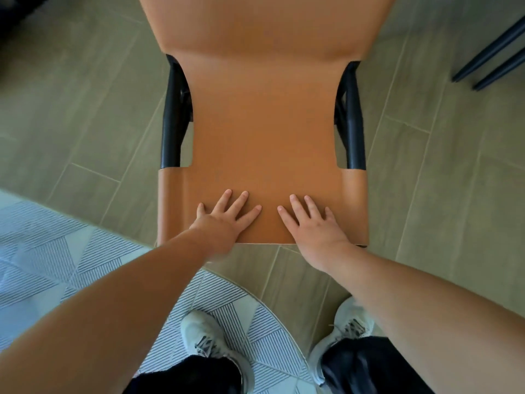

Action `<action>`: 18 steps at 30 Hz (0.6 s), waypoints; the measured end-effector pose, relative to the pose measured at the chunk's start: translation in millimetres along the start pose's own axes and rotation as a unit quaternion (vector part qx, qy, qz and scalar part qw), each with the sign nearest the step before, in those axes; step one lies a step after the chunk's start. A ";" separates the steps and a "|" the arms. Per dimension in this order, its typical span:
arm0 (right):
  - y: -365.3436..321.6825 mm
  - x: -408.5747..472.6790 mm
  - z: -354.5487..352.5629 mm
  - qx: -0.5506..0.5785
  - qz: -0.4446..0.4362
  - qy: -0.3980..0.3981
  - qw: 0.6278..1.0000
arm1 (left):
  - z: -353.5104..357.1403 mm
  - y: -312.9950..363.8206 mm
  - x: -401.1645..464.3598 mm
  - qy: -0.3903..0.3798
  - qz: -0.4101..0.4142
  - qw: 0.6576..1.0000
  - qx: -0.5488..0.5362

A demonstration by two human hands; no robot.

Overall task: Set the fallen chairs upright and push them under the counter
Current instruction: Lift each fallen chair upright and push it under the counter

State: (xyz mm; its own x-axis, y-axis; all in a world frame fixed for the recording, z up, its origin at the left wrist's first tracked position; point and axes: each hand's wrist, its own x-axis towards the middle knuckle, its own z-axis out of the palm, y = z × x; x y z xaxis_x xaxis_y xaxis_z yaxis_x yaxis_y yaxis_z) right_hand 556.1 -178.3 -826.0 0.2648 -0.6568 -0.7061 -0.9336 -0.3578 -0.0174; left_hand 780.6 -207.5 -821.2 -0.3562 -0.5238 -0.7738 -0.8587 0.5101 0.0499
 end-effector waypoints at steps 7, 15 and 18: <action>10.5 -43.0 -138.0 0.038 0.054 -0.030 0.997 | -122.5 -30.6 -63.8 0.015 0.028 0.999 -0.035; 39.1 -70.4 -274.7 0.008 0.080 -0.005 0.997 | -235.5 -65.6 -109.3 0.110 0.026 0.993 -0.020; 59.4 -73.0 -318.6 -0.019 0.062 0.030 0.997 | -280.3 -76.5 -112.2 0.132 0.013 0.991 -0.006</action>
State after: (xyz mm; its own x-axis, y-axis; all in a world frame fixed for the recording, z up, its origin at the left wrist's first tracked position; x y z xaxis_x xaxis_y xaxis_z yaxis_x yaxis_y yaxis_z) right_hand 558.1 -363.1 -549.9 0.1623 -0.7359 -0.6574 -0.9509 -0.2945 0.0949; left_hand 782.9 -379.0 -561.1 -0.4605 -0.6717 -0.5803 -0.8519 0.5181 0.0763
